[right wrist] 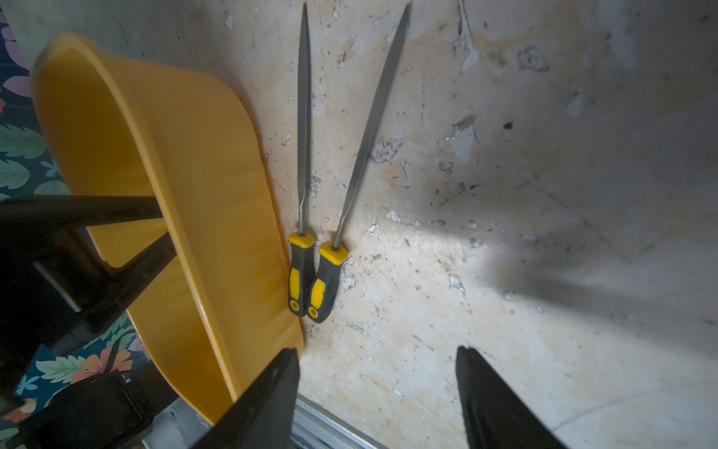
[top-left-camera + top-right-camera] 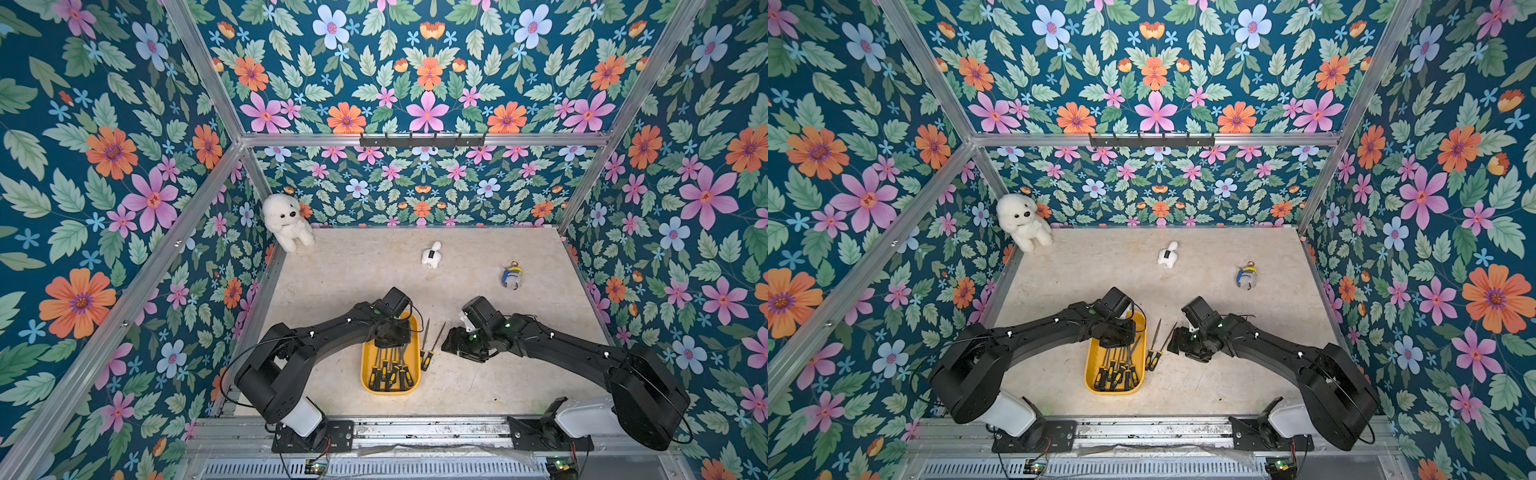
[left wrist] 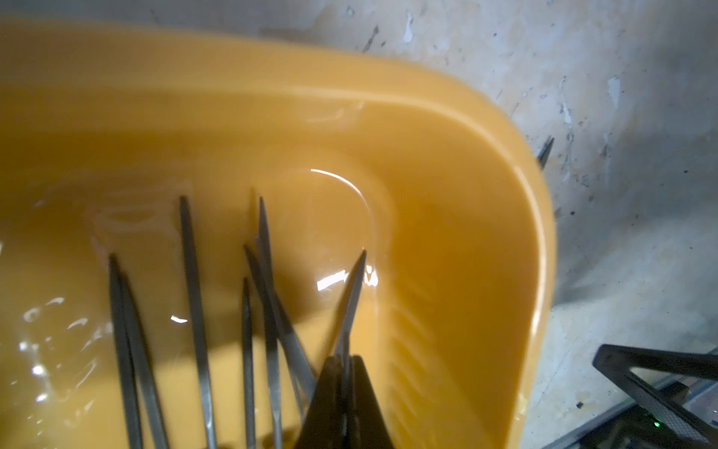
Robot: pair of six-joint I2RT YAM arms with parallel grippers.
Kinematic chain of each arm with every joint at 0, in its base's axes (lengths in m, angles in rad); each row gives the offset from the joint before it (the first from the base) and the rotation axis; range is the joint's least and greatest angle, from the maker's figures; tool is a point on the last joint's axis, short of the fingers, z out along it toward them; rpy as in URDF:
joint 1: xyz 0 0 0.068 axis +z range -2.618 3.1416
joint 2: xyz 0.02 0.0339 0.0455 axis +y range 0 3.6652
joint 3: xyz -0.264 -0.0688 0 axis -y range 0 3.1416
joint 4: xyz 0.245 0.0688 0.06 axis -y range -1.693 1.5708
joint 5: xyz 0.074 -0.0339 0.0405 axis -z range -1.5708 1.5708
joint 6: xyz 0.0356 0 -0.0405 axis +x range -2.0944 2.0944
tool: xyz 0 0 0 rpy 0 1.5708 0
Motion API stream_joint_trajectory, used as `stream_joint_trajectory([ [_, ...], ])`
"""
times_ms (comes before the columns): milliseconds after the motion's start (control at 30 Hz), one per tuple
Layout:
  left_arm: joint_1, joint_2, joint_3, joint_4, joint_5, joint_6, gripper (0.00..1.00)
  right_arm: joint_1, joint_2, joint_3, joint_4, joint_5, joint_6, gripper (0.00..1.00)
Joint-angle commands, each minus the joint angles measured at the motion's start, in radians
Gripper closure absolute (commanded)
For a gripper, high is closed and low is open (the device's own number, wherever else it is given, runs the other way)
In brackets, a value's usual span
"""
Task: Put the file tool into the storage box
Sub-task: Place the file tool in the storage box.
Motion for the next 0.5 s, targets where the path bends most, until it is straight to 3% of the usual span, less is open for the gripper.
stream_joint_trajectory([
  [0, -0.002, 0.003, -0.005, 0.009, -0.005, 0.001, 0.91, 0.001, 0.009, 0.008, -0.003, 0.0, -0.013, 0.31],
  [200, -0.002, -0.008, -0.002, 0.004, -0.011, -0.003, 0.75, 0.001, 0.024, 0.008, 0.0, 0.0, -0.011, 0.31],
  [467, 0.0, -0.06, 0.036, -0.057, -0.017, -0.001, 0.7, 0.018, 0.033, 0.008, 0.018, 0.0, 0.034, 0.31],
])
